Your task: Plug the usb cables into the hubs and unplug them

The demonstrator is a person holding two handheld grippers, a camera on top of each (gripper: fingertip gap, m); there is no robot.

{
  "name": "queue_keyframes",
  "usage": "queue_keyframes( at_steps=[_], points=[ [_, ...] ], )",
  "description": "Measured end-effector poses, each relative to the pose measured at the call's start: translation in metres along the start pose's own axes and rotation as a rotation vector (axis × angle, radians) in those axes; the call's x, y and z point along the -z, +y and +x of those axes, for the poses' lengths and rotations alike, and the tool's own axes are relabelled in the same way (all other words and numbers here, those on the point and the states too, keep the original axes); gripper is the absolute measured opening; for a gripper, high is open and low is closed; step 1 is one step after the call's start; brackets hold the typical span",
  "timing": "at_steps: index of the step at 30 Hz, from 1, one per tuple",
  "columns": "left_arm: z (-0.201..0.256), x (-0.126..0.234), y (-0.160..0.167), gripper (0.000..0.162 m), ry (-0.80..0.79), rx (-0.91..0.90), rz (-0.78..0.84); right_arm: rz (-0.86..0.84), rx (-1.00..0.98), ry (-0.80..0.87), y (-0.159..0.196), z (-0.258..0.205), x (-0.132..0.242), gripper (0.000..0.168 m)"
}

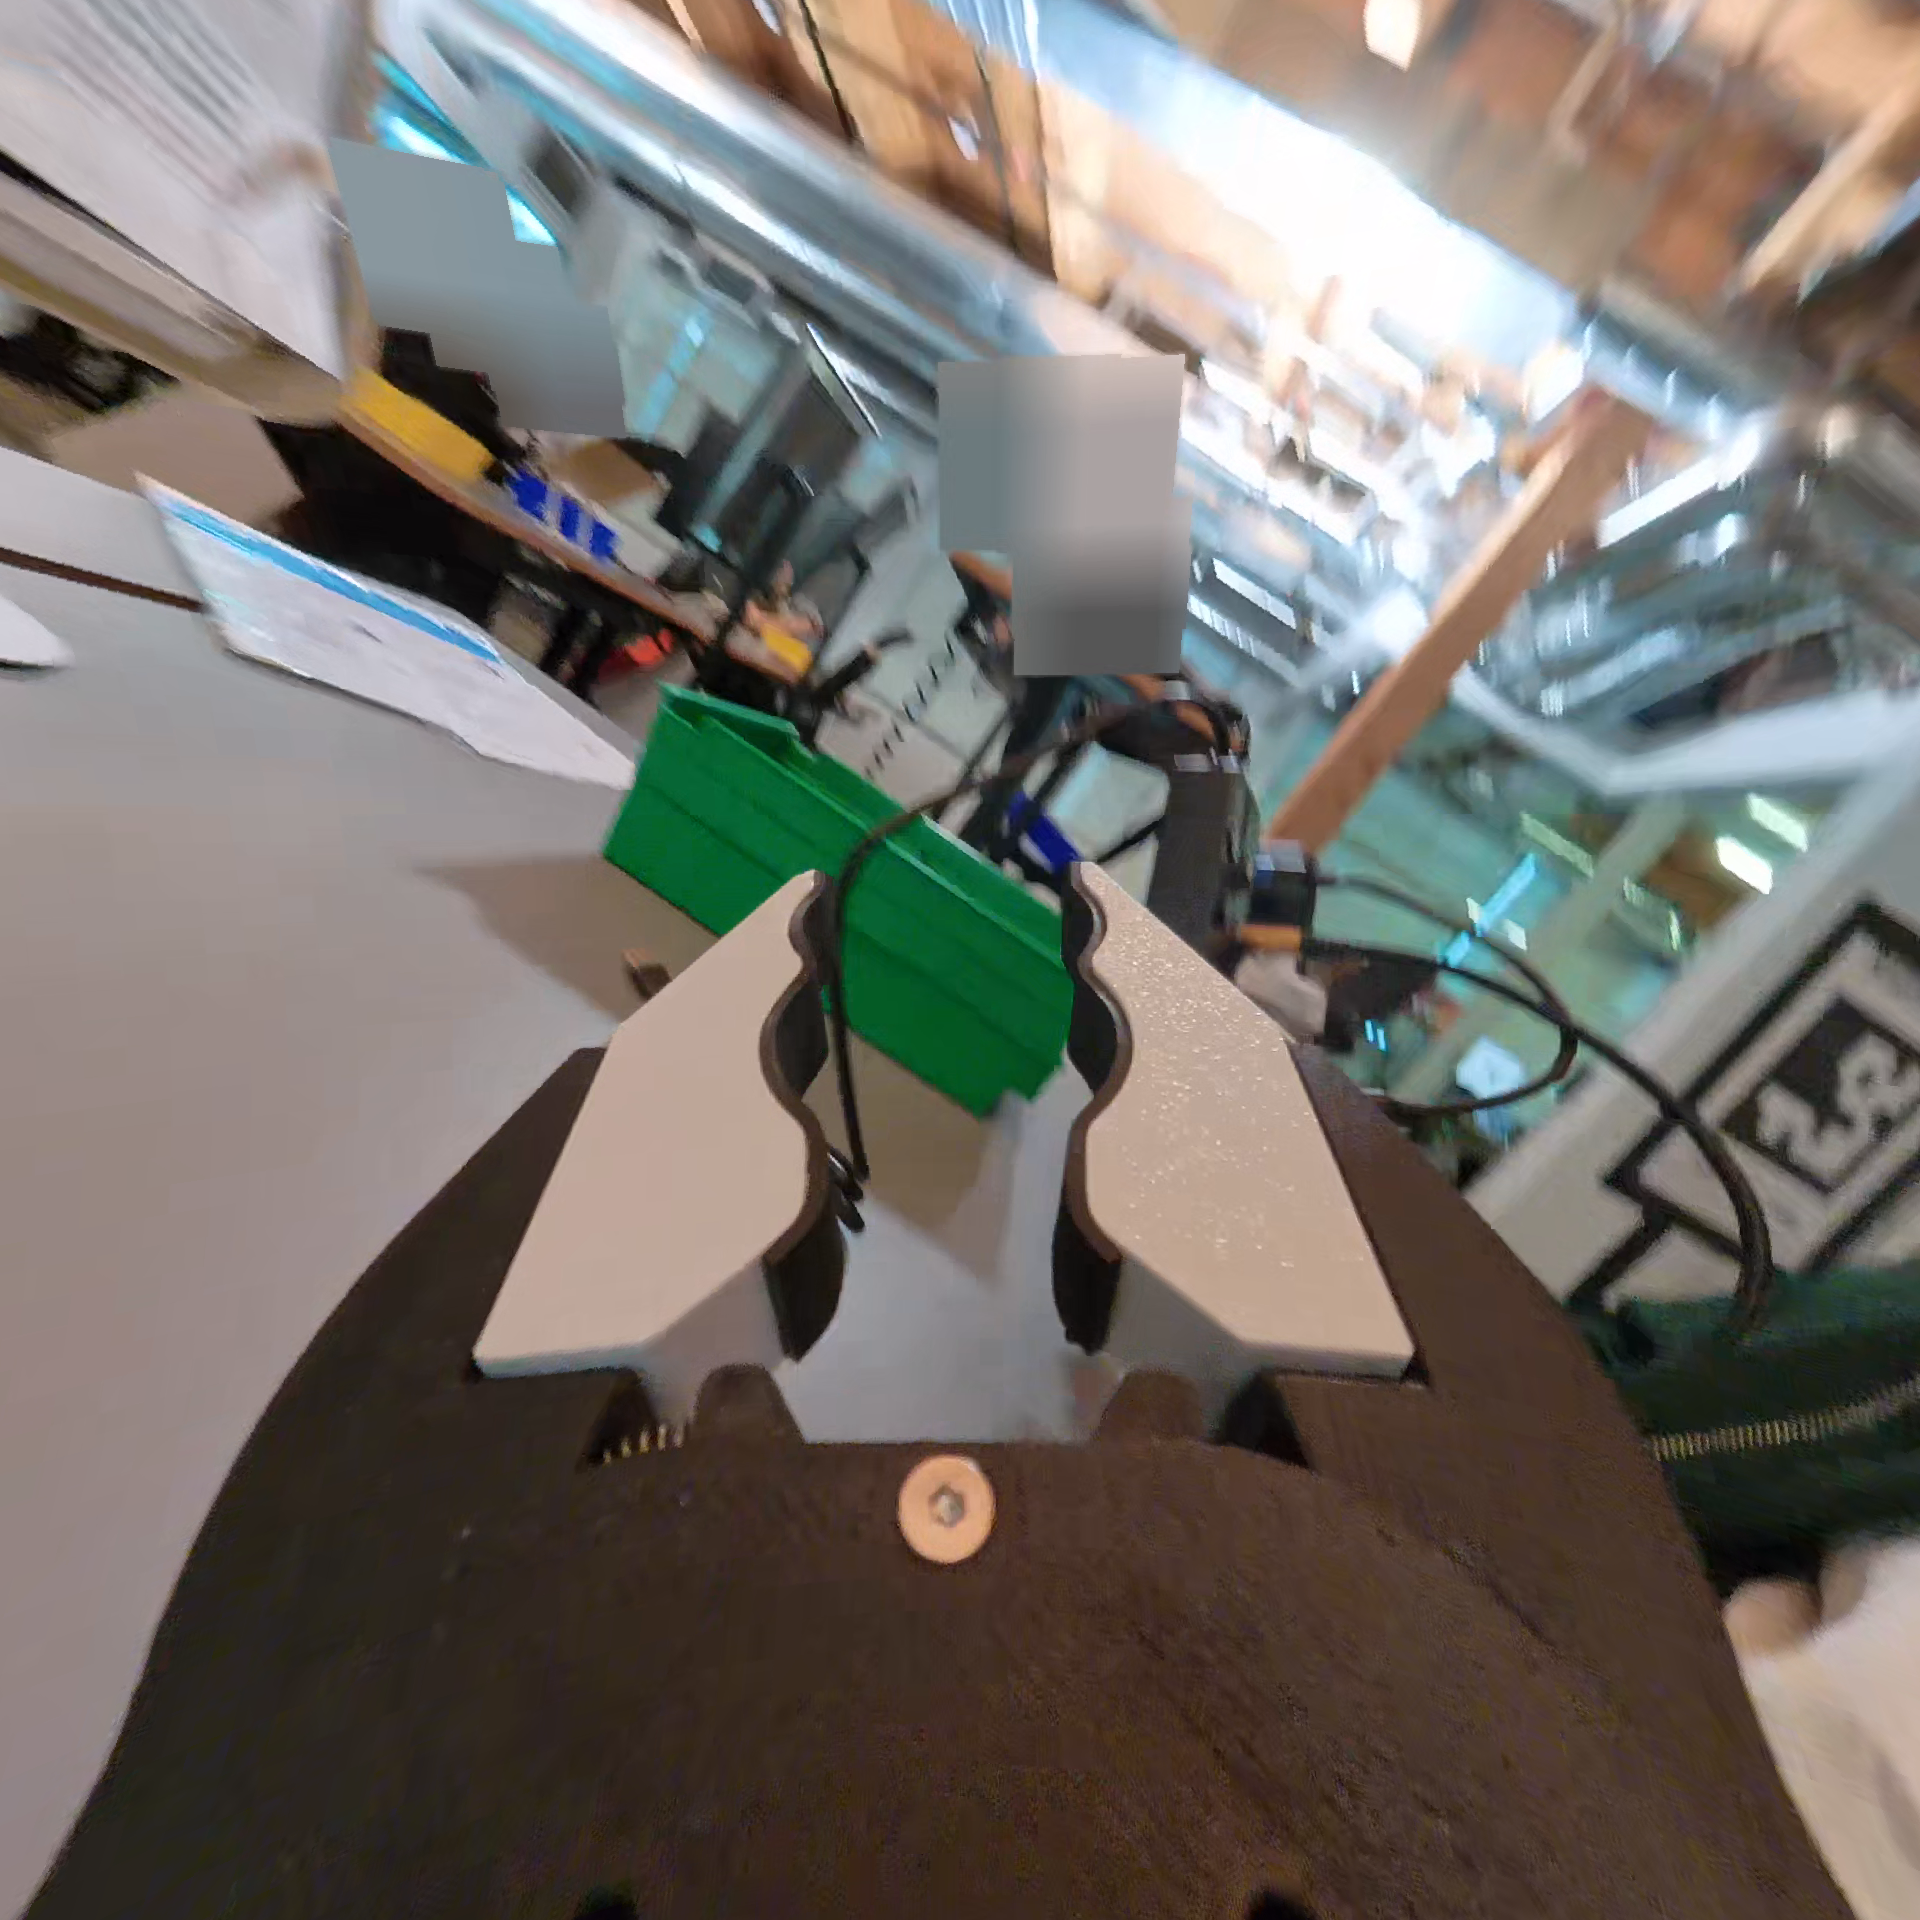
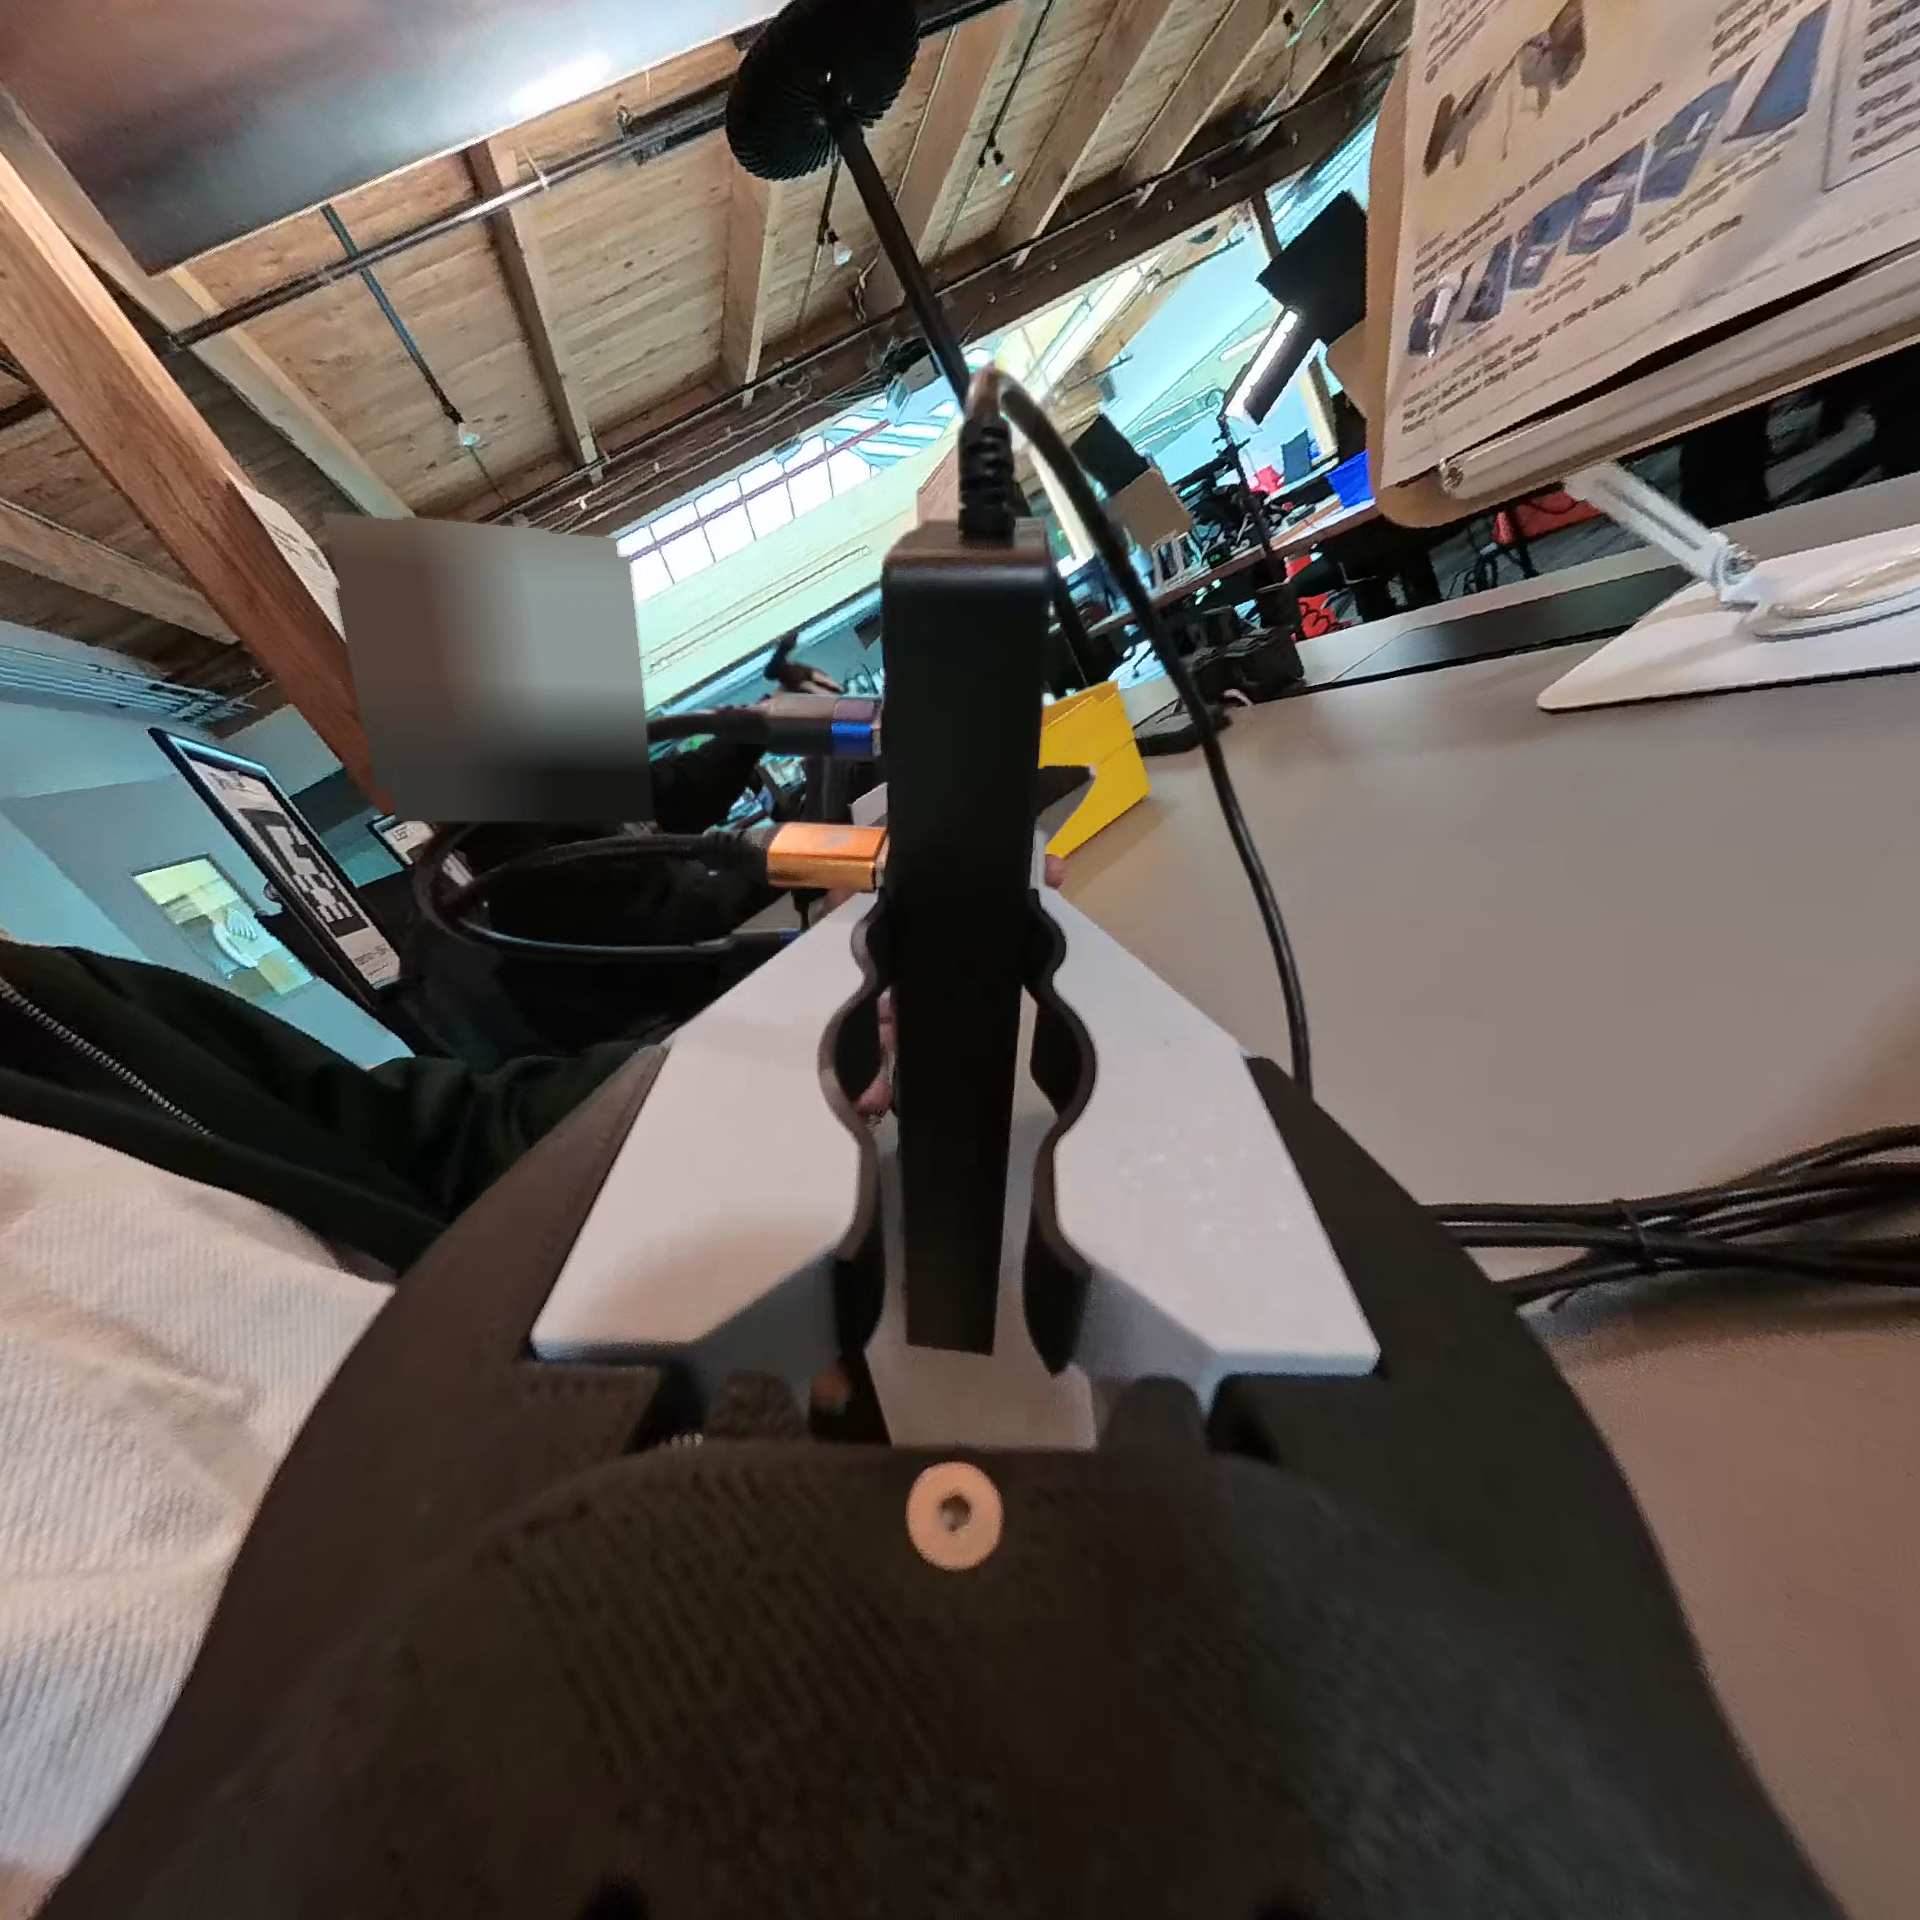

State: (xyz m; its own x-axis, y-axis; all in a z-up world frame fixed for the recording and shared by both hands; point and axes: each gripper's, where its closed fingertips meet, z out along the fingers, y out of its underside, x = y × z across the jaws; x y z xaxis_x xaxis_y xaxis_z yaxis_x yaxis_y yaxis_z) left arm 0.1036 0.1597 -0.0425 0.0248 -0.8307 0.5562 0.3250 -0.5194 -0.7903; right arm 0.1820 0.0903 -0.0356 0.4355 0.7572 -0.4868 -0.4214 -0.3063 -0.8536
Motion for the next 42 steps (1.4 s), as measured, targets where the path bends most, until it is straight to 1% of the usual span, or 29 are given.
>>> queue_keyframes(
  at_steps=[2, 5, 6, 7, 8, 9, 12, 17, 20, 21, 22, 23, 26, 29, 31, 35, 36, 40, 42],
  points=[
    [0.018, -0.011, 0.025, 0.046, 0.054, -0.044, -0.090, -0.032, 0.012, -0.018, 0.007, -0.005, -0.005, 0.023],
    [0.036, -0.021, 0.061, 0.055, 0.110, -0.087, -0.222, -0.061, 0.029, -0.049, 0.014, -0.013, -0.011, 0.023],
    [0.041, -0.022, 0.068, 0.048, 0.131, -0.089, -0.244, -0.062, 0.030, -0.058, 0.015, -0.015, -0.012, 0.023],
    [0.047, -0.021, 0.068, 0.048, 0.166, -0.083, -0.230, -0.058, 0.027, -0.062, 0.015, -0.016, -0.011, 0.023],
    [0.051, -0.021, 0.069, 0.054, 0.188, -0.080, -0.238, -0.054, 0.018, -0.066, 0.014, -0.016, -0.011, 0.023],
    [0.053, -0.020, 0.073, 0.058, 0.202, -0.082, -0.271, -0.048, 0.008, -0.070, 0.014, -0.016, -0.011, 0.023],
    [0.057, -0.019, 0.088, 0.063, 0.234, -0.098, -0.353, -0.037, -0.015, -0.084, 0.013, -0.016, -0.011, 0.023],
    [0.072, -0.020, 0.111, 0.064, 0.287, -0.121, -0.439, -0.079, 0.019, -0.095, 0.021, -0.022, -0.016, 0.023],
    [0.077, -0.022, 0.121, 0.059, 0.296, -0.140, -0.469, -0.111, 0.029, -0.109, 0.029, -0.027, -0.022, 0.023],
    [0.079, -0.022, 0.122, 0.056, 0.300, -0.149, -0.472, -0.115, 0.027, -0.113, 0.031, -0.028, -0.024, 0.023],
    [0.079, -0.022, 0.122, 0.046, 0.297, -0.161, -0.469, -0.119, 0.026, -0.113, 0.033, -0.029, -0.026, 0.023],
    [0.079, -0.023, 0.122, 0.033, 0.291, -0.171, -0.465, -0.125, 0.028, -0.114, 0.036, -0.030, -0.028, 0.023],
    [0.076, -0.022, 0.118, 0.024, 0.292, -0.158, -0.471, -0.117, 0.056, -0.108, 0.037, -0.030, -0.029, 0.023],
    [0.067, -0.024, 0.115, 0.023, 0.238, -0.175, -0.462, -0.121, 0.075, -0.057, 0.036, -0.020, -0.027, 0.026],
    [0.066, -0.025, 0.110, 0.023, 0.230, -0.134, -0.440, -0.115, 0.078, -0.022, 0.034, -0.014, -0.026, 0.029],
    [0.068, -0.026, 0.104, 0.023, 0.246, -0.025, -0.412, -0.110, 0.115, 0.037, 0.031, -0.005, -0.024, 0.043],
    [0.067, -0.026, 0.101, 0.023, 0.243, 0.007, -0.389, -0.102, 0.139, 0.046, 0.029, -0.005, -0.023, 0.046],
    [0.056, -0.026, 0.072, 0.023, 0.250, 0.272, -0.238, -0.044, 0.244, 0.135, 0.010, 0.006, -0.011, 0.053],
    [0.044, -0.024, 0.068, 0.022, 0.213, 0.323, -0.224, 0.005, 0.316, 0.189, -0.003, 0.009, -0.005, 0.058]
  ],
)
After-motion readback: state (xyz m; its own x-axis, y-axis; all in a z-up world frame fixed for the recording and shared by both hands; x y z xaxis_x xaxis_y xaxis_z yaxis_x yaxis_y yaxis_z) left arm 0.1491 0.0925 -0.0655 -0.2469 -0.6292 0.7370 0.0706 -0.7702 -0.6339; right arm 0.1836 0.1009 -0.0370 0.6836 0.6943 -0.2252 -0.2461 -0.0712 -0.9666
